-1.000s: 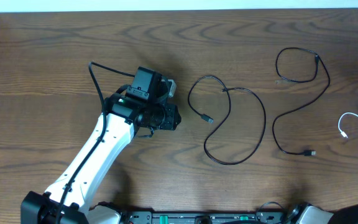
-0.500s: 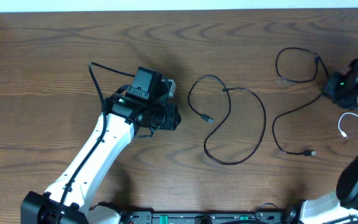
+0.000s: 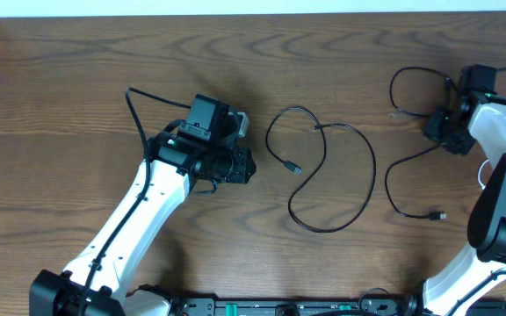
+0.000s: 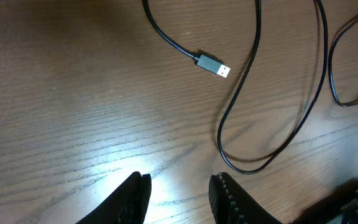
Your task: Untangle cables
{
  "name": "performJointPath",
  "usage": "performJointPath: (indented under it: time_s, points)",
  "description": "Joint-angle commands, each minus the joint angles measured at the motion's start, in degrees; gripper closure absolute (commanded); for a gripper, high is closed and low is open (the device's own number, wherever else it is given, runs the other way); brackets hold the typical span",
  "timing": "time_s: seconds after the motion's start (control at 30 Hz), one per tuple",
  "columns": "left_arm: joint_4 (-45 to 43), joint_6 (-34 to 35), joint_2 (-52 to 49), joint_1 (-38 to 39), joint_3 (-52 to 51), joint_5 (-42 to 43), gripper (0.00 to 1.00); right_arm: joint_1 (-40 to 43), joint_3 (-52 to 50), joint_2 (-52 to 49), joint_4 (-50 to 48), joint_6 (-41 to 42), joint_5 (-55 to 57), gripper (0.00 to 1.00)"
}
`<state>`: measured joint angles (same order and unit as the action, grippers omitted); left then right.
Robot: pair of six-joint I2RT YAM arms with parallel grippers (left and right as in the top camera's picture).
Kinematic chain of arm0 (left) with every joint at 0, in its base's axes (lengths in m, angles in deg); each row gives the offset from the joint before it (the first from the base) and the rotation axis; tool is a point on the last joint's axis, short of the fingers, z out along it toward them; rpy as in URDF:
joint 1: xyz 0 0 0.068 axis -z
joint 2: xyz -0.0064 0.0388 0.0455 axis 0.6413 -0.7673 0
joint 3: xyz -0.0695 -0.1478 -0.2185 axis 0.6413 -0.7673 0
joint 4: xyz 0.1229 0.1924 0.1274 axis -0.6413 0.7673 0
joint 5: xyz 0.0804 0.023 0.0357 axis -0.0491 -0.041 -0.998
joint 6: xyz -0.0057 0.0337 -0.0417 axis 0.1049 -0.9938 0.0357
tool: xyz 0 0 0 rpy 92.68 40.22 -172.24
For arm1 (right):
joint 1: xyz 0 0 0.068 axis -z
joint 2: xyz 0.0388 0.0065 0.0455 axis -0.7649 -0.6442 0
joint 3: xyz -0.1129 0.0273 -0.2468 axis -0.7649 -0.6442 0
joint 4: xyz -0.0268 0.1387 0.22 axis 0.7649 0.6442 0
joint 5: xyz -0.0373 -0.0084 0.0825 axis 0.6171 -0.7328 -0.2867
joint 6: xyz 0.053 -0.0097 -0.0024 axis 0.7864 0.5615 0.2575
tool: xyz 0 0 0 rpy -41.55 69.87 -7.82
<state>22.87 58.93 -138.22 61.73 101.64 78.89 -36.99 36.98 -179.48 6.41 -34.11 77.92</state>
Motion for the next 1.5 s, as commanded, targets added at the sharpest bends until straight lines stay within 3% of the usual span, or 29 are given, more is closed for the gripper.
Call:
performJointPath:
  time_s: [0.0,0.63,0.77,0.97,1.27,1.47]
  points:
    - [0.15,0.55,-0.28,-0.24,0.87,0.52,0.63,-1.16,0.11,-0.90,0.98,4.85,6.80,0.64]
    - [0.15,0.55,-0.28,-0.24,0.87,0.50,0.63,-1.33,0.00,-4.94,-1.01,8.09,5.11,0.62]
    - [0.15,0.55,-0.28,-0.24,0.87,0.52,0.63,-1.33,0.00,-4.94,-0.55,8.04,5.16,0.82]
    - [0.15,0.55,-0.28,-0.24,0.87,0.52,0.63,-1.33,-0.02,-4.94,2.01,8.39,5.16,0.99]
    - [0.15,0.52,-0.28,-0.24,0.87,0.52,0.63,-1.22,0.90,-3.50,2.71,4.83,5.16,0.99]
    - [0.15,0.55,-0.28,-0.24,0.87,0.52,0.63,1.38,5.84,3.85,5.97,1.95,10.84,0.99]
